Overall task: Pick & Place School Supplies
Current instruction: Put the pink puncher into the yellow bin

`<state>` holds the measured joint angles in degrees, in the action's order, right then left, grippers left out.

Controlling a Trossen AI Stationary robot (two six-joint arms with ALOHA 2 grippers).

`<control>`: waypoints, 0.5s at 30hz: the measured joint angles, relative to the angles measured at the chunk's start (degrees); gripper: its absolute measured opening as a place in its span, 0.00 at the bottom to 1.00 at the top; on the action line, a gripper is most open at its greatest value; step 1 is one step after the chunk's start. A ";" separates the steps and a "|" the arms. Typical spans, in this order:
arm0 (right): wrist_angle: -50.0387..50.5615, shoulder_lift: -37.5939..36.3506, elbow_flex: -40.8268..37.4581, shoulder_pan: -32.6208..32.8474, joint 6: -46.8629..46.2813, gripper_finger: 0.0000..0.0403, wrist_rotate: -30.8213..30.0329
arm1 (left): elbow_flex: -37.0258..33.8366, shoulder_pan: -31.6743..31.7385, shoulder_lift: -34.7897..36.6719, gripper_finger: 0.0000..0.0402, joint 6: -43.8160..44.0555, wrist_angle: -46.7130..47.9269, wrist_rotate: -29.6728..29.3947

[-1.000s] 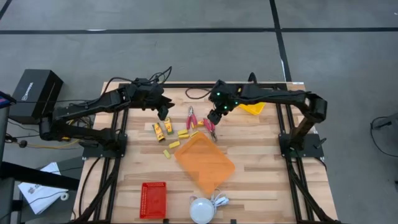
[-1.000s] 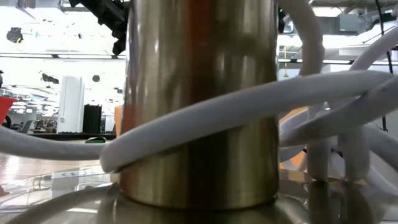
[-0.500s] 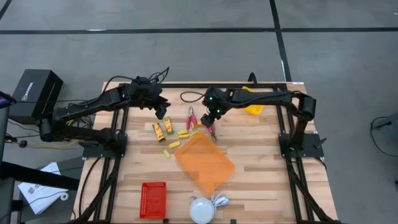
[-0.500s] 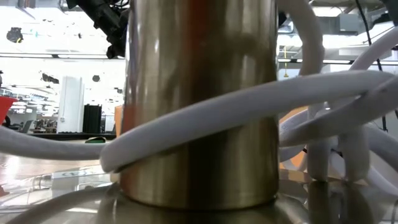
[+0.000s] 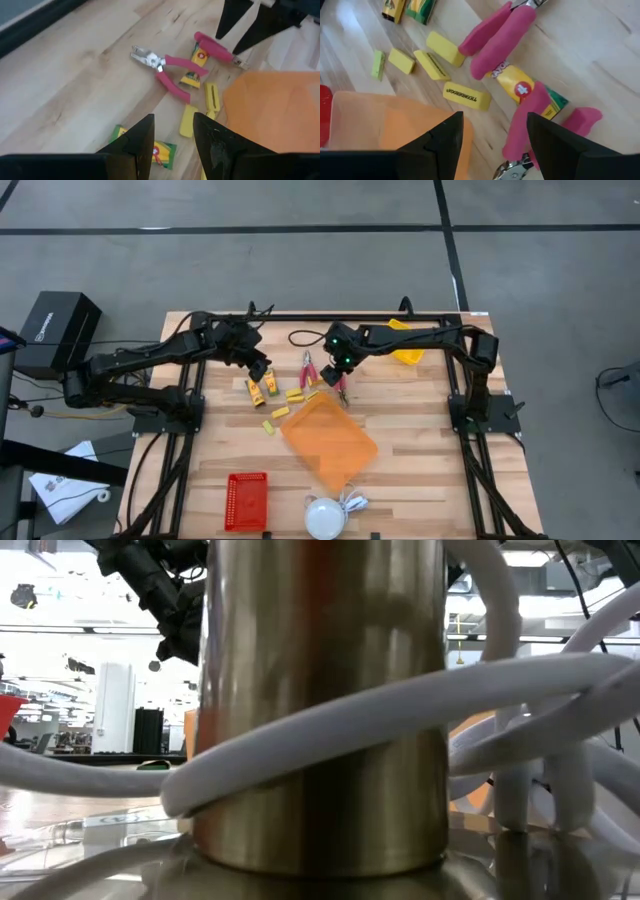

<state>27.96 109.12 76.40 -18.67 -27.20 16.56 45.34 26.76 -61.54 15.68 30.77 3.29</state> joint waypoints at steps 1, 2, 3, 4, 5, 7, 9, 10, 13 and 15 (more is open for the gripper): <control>0.06 0.00 0.00 -0.27 0.02 0.52 -0.04 | -0.27 0.00 -0.02 0.33 0.00 -0.09 0.00; 0.15 0.00 0.00 -0.52 0.06 0.52 -0.04 | -0.49 0.00 -0.02 0.33 0.00 -0.16 0.02; 0.28 0.00 0.00 -0.80 0.13 0.52 -0.04 | -0.61 0.00 0.00 0.33 0.00 -0.14 0.02; 0.29 0.00 0.00 -1.06 0.15 0.52 -0.04 | -0.71 0.00 0.00 0.33 0.00 -0.35 0.00; 0.29 0.00 0.00 -1.31 0.15 0.52 -0.04 | -0.78 0.00 -0.02 0.33 0.00 -0.50 0.02; 0.26 0.00 0.00 -1.75 0.15 0.52 -0.05 | -0.85 0.00 -0.01 0.33 0.00 -0.46 0.02; 0.29 0.00 0.00 -2.00 0.16 0.52 -0.11 | -0.85 0.00 -0.01 0.33 -0.01 -0.50 0.02; 0.29 0.00 0.00 -2.22 0.17 0.52 -0.09 | -0.85 0.00 -0.01 0.33 -0.06 -0.51 0.02; -0.24 -0.04 -0.32 -2.30 0.15 0.52 -0.13 | -0.85 0.00 0.00 0.33 -0.22 -0.62 0.02; -1.57 -0.11 -1.68 -2.14 -0.46 0.52 -0.09 | -0.85 0.00 0.00 0.33 -0.24 -0.62 0.02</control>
<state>26.40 109.01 74.73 -20.81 -27.67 16.46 44.49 26.76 -61.54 15.44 30.15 3.31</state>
